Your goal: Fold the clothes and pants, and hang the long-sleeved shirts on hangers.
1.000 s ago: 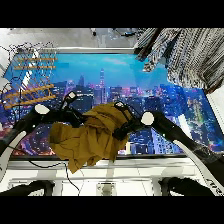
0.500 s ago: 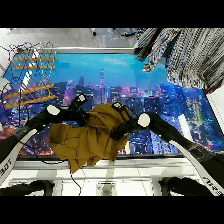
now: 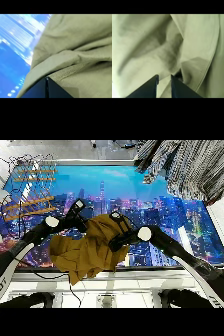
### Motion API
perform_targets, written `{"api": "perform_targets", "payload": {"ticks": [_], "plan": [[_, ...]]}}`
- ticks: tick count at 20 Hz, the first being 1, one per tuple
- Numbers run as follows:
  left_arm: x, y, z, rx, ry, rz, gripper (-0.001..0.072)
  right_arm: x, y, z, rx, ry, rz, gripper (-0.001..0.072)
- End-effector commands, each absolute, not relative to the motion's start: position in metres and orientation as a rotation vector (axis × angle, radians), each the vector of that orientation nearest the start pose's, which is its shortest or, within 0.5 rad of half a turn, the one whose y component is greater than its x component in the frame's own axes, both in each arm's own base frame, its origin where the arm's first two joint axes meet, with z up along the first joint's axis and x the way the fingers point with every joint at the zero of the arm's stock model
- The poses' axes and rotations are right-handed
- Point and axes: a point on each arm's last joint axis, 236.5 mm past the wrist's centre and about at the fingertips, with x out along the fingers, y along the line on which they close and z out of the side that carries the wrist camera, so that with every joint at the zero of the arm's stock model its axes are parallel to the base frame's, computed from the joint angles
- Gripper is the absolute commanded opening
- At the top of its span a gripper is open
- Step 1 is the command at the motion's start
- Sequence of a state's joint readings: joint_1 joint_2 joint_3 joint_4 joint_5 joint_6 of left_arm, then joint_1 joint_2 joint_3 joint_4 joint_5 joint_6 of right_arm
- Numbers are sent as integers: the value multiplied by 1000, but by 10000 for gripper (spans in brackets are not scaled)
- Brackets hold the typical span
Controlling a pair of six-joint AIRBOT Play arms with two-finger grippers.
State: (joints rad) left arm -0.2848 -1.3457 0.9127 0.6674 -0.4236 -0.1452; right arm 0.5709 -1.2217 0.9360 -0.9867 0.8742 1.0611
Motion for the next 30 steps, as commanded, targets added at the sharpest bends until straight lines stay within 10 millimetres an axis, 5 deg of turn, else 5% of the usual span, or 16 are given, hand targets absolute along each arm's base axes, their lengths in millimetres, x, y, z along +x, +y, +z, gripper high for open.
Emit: {"api": "perform_targets", "payload": {"ticks": [1,4,9,11,20,22,23,24,27,30], "plan": [[440,-204,27,512,470,-737,26,280,286,30,-235,961,957,287],[440,-203,36,514,452,-733,27,281,276,33,-291,937,941,348],[440,-203,41,514,440,-730,27,268,246,-17,-248,1075,866,368],[440,-203,41,515,440,-730,26,271,238,-28,-132,1104,814,515],[439,-201,39,549,441,-733,26,280,259,-46,-42,1062,826,507],[439,-201,40,549,438,-732,27,279,267,-48,-16,1061,856,337],[439,-201,45,549,429,-729,27,279,271,-46,4,1056,865,121],[440,-199,53,551,409,-716,26,282,273,-43,16,1046,863,30],[453,-180,114,565,257,-572,27,295,280,4,25,968,908,27],[442,-158,216,560,42,-447,26,332,257,123,-8,727,908,26]]}}
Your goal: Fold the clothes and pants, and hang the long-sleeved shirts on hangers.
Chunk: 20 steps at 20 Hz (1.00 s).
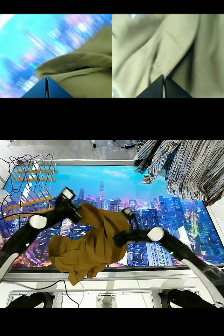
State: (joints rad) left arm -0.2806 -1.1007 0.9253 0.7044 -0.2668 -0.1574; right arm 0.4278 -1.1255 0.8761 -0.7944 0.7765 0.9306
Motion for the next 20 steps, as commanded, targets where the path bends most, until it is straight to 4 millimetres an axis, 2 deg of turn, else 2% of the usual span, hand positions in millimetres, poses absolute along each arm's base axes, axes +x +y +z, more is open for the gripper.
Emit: {"api": "perform_targets", "payload": {"ticks": [1,3,4,6,8,9,11,12,14,16,18,20], "plan": [[432,-153,253,557,-32,-421,26,342,241,176,-21,617,886,26],[401,-141,339,547,-210,-359,26,342,210,281,-63,407,843,25],[381,-136,380,540,-296,-332,26,333,196,328,-99,311,818,25],[332,-123,461,523,-472,-281,26,305,174,416,-183,123,765,25],[278,-118,523,522,-614,-275,26,269,168,481,-245,-35,746,25],[251,-121,545,534,-667,-299,26,253,167,505,-266,-101,739,24],[210,-135,564,584,-719,-389,26,228,165,538,-292,-200,726,24],[197,-143,566,610,-726,-434,26,220,165,546,-299,-225,722,24],[184,-153,561,614,-710,-505,26,220,166,542,-300,-208,734,25],[185,-170,535,512,-580,-655,26,232,175,511,-263,-79,796,25],[203,-189,475,537,-344,-790,24,254,180,470,-256,68,835,26],[238,-189,412,484,-98,-808,24,280,181,422,-215,231,851,26]]}}
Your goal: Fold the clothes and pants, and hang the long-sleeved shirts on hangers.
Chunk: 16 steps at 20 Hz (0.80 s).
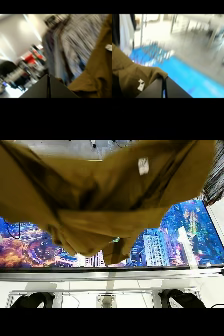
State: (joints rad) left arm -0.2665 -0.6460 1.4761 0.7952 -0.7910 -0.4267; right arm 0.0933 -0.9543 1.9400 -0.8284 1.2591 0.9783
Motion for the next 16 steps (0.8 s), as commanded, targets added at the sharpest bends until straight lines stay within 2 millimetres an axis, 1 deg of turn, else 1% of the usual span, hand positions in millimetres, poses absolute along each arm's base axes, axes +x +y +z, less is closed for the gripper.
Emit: {"api": "perform_targets", "payload": {"ticks": [1,2,3,5,7,8,9,10,11,12,13,14,15,16], "plan": [[257,-187,377,439,19,-794,24,292,183,396,-194,304,862,26],[271,-185,341,412,121,-787,24,304,184,367,-165,379,869,26],[282,-183,300,379,223,-775,24,313,187,338,-139,449,873,26],[295,-179,223,313,398,-753,24,323,192,279,-112,577,878,26],[293,-176,156,260,545,-744,24,323,200,233,-92,670,887,26],[289,-176,132,229,600,-744,24,322,206,214,-85,705,896,26],[285,-177,113,197,640,-746,24,319,213,199,-78,732,909,26],[281,-179,102,168,662,-752,25,316,223,186,-76,750,924,26],[280,-182,99,139,668,-759,26,313,231,176,-77,755,934,26],[279,-184,102,122,661,-765,26,312,237,171,-85,753,938,26],[282,-184,109,118,643,-760,50,313,240,169,-95,743,935,26],[287,-180,121,106,614,-739,162,314,242,169,-100,735,933,26],[296,-172,140,59,572,-689,327,315,242,170,-100,731,931,26],[307,-159,164,4,519,-624,519,315,241,169,-105,732,928,26]]}}
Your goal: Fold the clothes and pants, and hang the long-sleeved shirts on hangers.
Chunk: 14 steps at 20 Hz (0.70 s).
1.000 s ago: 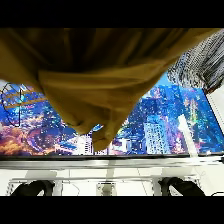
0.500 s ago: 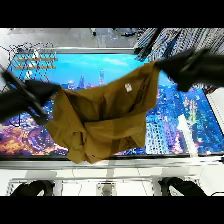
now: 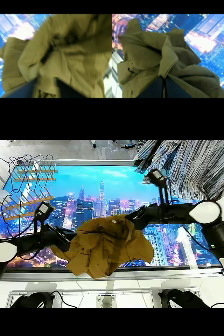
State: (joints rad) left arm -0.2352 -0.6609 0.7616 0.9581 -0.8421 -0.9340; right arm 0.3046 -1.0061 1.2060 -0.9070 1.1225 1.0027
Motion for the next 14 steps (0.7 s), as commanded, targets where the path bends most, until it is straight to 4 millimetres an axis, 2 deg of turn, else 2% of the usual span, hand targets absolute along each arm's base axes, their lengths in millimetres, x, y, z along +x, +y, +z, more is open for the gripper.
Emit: {"api": "perform_targets", "payload": {"ticks": [1,3,4,6,8,10,12,14], "plan": [[315,-143,186,-30,472,-564,521,316,239,168,-114,734,923,26],[332,-95,221,-50,392,-416,507,317,238,167,-122,735,918,27],[342,-57,229,-60,370,-296,475,317,238,167,-123,736,918,27],[350,28,222,-80,380,-32,473,317,238,167,-123,735,918,27],[344,114,197,-133,441,197,483,317,238,167,-123,735,918,27],[331,184,165,-221,506,368,484,317,238,166,-124,736,918,27],[323,229,123,-294,588,445,484,317,238,167,-123,735,918,27],[327,250,81,-362,654,455,484,316,239,167,-115,735,920,27]]}}
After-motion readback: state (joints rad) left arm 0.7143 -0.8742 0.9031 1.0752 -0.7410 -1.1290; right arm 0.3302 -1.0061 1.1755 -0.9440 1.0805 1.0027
